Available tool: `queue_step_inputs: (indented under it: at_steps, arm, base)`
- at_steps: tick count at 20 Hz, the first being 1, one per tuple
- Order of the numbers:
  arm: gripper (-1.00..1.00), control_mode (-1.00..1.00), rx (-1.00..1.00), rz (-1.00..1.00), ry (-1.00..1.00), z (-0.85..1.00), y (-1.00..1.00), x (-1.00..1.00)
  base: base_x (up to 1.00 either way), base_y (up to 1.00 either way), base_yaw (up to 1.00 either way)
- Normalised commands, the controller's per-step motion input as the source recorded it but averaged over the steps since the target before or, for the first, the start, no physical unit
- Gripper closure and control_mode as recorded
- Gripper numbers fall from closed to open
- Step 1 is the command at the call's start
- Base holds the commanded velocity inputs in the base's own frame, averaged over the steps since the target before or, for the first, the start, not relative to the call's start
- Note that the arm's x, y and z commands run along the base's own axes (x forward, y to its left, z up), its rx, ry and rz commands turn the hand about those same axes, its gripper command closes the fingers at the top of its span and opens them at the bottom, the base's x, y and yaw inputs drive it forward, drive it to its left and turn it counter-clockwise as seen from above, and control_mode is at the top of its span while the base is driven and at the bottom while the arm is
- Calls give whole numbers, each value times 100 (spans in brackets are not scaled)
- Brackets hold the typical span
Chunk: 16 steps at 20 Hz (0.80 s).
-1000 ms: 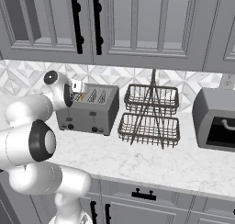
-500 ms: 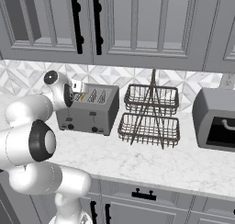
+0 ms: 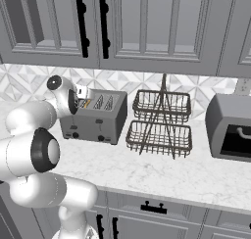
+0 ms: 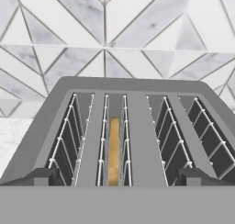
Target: Start the toaster. Once the lever pops up, take the bread to the plate on the dining counter.
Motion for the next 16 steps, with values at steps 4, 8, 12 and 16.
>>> queue_step_inputs:
  at_steps: [4,8,12,16]
  arm:
    - [-100,-100,0,0,0,0,0,0]
    - [-100,-100,0,0,0,0,0,0]
    - [-100,-100,0,0,0,0,0,0]
    - [-100,-100,0,0,0,0,0,0]
  base:
    - [0,0,0]
    - [0,0,0]
    - [0,0,0]
    - [0,0,0]
